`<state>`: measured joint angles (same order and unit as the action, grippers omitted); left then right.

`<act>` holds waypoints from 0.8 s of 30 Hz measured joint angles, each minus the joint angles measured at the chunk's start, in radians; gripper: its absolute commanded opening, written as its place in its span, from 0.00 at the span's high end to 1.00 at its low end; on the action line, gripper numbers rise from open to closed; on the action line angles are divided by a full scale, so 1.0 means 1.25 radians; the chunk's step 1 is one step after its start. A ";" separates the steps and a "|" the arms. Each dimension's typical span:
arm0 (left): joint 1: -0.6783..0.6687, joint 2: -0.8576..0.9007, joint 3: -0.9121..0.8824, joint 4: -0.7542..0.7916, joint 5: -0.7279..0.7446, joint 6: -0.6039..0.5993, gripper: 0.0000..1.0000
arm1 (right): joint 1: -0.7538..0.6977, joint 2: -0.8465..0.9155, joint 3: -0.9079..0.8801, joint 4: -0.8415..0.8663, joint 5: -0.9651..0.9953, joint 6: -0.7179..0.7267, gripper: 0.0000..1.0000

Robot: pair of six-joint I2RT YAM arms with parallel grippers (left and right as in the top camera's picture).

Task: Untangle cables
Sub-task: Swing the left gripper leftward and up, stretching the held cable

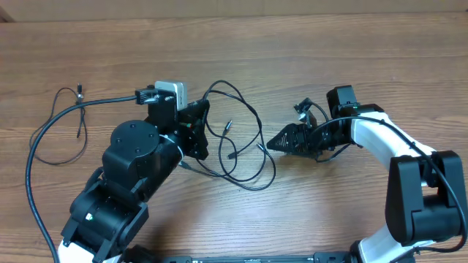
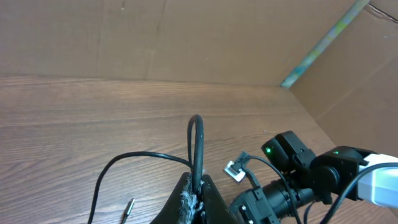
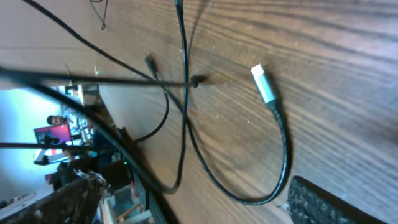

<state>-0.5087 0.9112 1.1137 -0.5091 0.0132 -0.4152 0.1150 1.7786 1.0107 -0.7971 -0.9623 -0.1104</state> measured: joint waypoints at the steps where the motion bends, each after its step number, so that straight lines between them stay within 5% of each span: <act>1: 0.000 0.000 0.000 0.000 -0.001 0.000 0.96 | 0.000 0.000 0.000 -0.006 -0.002 -0.002 0.13; 11: 0.000 0.000 0.000 0.017 -0.006 0.000 0.96 | 0.049 0.000 0.000 -0.006 -0.006 -0.010 0.23; 22: 0.000 -0.069 0.000 0.056 -0.006 0.000 0.96 | 0.110 0.000 0.000 0.135 0.046 0.088 0.23; 24: 0.000 -0.090 0.000 0.055 -0.006 0.000 0.96 | 0.110 0.000 0.000 0.147 0.059 0.099 0.16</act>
<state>-0.5087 0.7990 1.1137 -0.4400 0.0059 -0.4156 0.2531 1.7786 1.0107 -0.6132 -0.8890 0.0132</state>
